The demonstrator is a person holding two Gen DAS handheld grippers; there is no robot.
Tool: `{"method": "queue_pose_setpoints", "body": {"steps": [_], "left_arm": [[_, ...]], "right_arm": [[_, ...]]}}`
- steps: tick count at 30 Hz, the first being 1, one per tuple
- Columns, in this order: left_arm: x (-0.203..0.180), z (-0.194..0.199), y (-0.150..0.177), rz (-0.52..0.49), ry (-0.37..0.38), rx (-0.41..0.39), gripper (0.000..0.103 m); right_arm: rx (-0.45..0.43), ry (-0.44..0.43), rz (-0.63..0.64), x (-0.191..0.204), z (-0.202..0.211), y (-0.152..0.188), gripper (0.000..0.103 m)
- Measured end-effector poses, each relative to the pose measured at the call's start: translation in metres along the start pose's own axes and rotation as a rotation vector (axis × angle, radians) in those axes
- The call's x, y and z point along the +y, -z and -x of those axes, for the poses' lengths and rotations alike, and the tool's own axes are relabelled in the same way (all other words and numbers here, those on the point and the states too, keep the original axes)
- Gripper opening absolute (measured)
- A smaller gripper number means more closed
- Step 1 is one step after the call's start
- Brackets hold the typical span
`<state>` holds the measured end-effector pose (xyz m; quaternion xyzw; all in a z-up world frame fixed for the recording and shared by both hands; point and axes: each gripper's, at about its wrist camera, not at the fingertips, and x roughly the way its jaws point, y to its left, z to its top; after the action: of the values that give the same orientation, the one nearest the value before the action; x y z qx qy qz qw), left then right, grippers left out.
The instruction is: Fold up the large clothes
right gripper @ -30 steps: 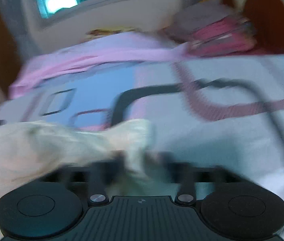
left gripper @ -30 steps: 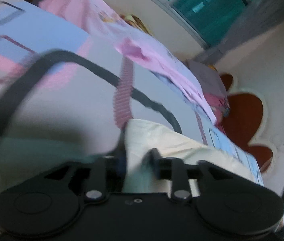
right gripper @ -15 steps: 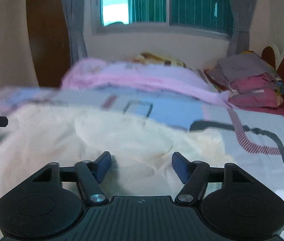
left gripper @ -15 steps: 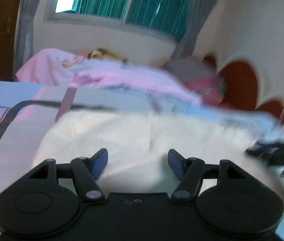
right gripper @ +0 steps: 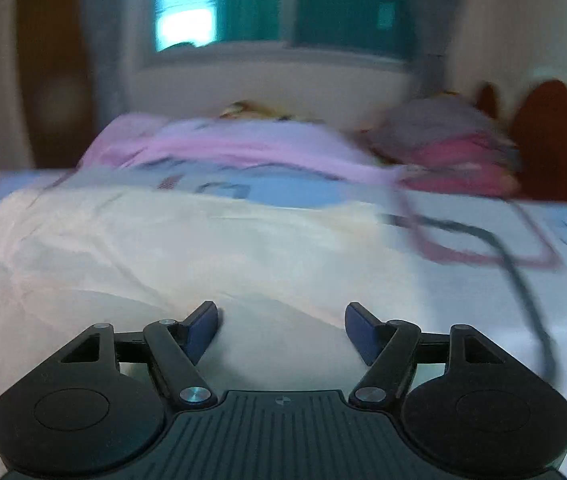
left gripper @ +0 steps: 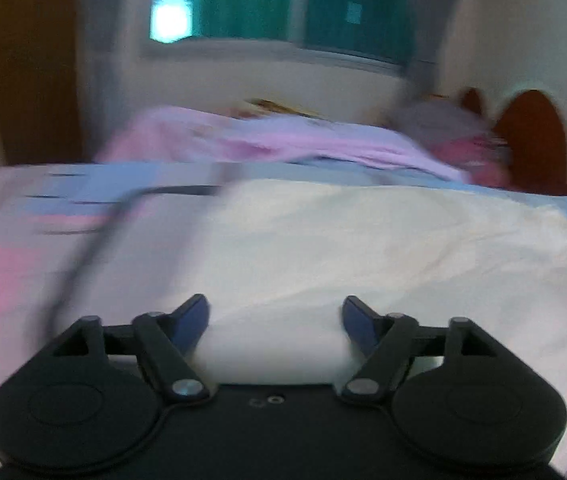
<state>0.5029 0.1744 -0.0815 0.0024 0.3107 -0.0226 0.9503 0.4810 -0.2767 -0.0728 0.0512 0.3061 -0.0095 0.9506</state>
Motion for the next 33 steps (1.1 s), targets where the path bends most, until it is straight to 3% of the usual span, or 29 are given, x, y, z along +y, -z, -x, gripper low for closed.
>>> {"method": "queue_pose_setpoints", "body": {"steps": [1, 3, 5, 6, 8, 12, 14, 16, 24, 33], "left_arm": [[0.010, 0.012, 0.007, 0.007, -0.039, -0.003, 0.087], [0.041, 0.043, 0.029, 0.127, -0.048, -0.002, 0.086], [0.063, 0.064, 0.049, 0.313, 0.017, 0.017, 0.084], [0.071, 0.071, 0.059, 0.408, 0.059, 0.025, 0.083], [0.078, 0.080, 0.083, 0.602, 0.160, 0.049, 0.081], [0.069, 0.077, 0.108, 0.819, 0.251, 0.068, 0.074], [0.061, 0.071, 0.109, 0.867, 0.268, 0.066, 0.070], [0.052, 0.065, 0.104, 0.892, 0.281, 0.063, 0.069], [0.049, 0.054, 0.114, 0.995, 0.280, 0.045, 0.069], [0.030, 0.063, 0.117, 0.991, 0.256, 0.052, 0.066]], "right_arm": [[0.004, 0.007, -0.062, -0.016, 0.013, 0.007, 0.069], [0.038, -0.017, -0.219, -0.047, 0.037, 0.026, 0.069], [0.062, -0.073, -0.422, -0.071, 0.055, 0.050, 0.076], [0.066, -0.102, -0.517, -0.079, 0.061, 0.061, 0.096], [0.055, -0.165, -0.671, -0.087, 0.071, 0.081, 0.098], [0.078, -0.222, -0.839, -0.088, 0.065, 0.097, 0.097], [0.093, -0.236, -0.910, -0.089, 0.057, 0.100, 0.096], [0.096, -0.251, -0.941, -0.090, 0.048, 0.098, 0.088], [0.089, -0.241, -0.977, -0.089, 0.042, 0.102, 0.088], [0.078, -0.234, -1.014, -0.084, 0.045, 0.106, 0.088]]}}
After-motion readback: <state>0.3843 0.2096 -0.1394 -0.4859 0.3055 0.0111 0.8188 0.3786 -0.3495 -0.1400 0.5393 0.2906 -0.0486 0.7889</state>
